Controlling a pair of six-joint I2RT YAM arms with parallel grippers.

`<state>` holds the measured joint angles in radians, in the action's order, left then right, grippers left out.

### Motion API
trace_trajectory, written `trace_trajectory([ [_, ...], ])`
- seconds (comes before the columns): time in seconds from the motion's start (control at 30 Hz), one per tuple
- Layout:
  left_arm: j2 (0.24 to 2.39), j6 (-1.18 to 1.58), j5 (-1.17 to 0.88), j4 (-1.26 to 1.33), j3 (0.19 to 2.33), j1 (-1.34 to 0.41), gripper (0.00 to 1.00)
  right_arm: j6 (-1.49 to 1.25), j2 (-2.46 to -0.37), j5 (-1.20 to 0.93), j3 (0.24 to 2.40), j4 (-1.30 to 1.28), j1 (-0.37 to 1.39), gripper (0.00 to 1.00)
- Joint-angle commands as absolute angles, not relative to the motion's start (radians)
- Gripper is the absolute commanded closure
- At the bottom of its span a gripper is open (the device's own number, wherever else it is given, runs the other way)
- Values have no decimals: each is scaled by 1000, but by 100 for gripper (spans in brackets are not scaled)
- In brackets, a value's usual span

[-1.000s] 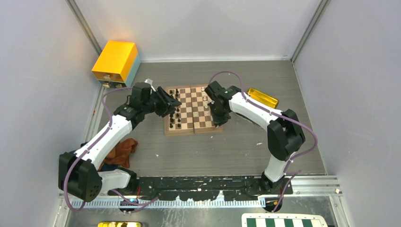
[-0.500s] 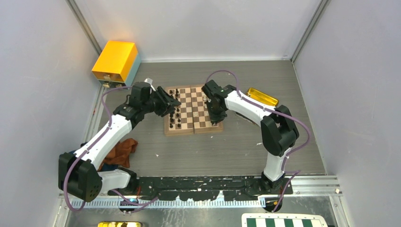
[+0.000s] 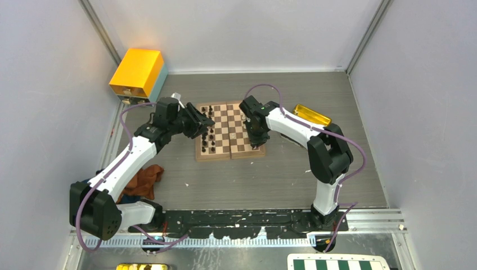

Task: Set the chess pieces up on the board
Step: Place the chess piece on the chessboard.

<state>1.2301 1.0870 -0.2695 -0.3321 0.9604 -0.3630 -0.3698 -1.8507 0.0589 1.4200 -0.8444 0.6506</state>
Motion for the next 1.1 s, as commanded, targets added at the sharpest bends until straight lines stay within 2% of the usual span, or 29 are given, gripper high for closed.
trace_trajectory([
  [0.0, 1213, 1064, -277, -314, 1005, -353, 55, -364, -1841, 81, 1453, -824, 642, 99],
  [1.07, 1218, 1063, -281, -306, 1005, -351, 55, -354, -1879, 69, 1444, -806, 622, 97],
])
